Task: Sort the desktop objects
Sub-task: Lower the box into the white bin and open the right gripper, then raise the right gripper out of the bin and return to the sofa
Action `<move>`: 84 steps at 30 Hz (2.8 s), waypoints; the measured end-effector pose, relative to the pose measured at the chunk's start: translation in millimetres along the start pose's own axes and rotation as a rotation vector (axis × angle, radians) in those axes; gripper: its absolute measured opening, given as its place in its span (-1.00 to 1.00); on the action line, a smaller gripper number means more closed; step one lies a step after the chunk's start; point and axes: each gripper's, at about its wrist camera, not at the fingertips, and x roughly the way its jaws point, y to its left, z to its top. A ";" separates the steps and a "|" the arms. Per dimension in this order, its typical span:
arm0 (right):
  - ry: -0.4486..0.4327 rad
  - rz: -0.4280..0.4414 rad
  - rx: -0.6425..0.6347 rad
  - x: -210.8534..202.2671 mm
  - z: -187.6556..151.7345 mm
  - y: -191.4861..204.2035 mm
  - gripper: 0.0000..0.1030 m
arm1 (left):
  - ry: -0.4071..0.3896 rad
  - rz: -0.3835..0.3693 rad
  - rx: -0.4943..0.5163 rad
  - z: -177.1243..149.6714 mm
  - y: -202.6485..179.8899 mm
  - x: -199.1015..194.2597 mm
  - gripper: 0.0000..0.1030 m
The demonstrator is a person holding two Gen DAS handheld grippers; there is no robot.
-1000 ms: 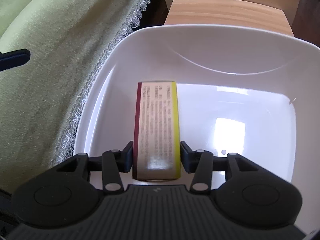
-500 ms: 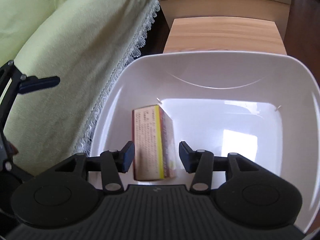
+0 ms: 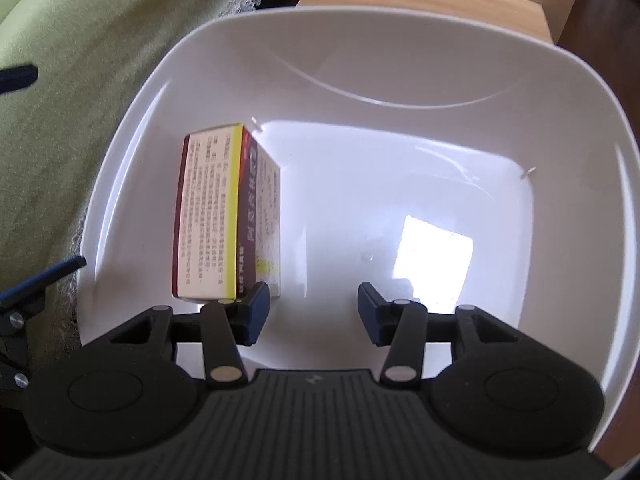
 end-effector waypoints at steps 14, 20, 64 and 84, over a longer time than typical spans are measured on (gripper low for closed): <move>-0.005 0.014 -0.002 2.0 8.6 -3.8 -0.14 | 0.010 -0.011 0.007 -0.8 -1.1 0.8 0.99; 0.039 0.088 0.019 14.6 10.8 -7.3 -0.14 | 0.010 -0.010 0.005 -1.4 -0.8 1.6 0.99; -0.281 -0.005 -0.066 -123.9 7.0 36.4 0.82 | 0.009 0.288 -0.121 -7.4 31.3 -115.0 0.99; -0.408 0.375 -0.410 -191.1 1.3 246.1 0.87 | 0.342 0.610 -0.510 -160.9 29.9 -304.9 0.99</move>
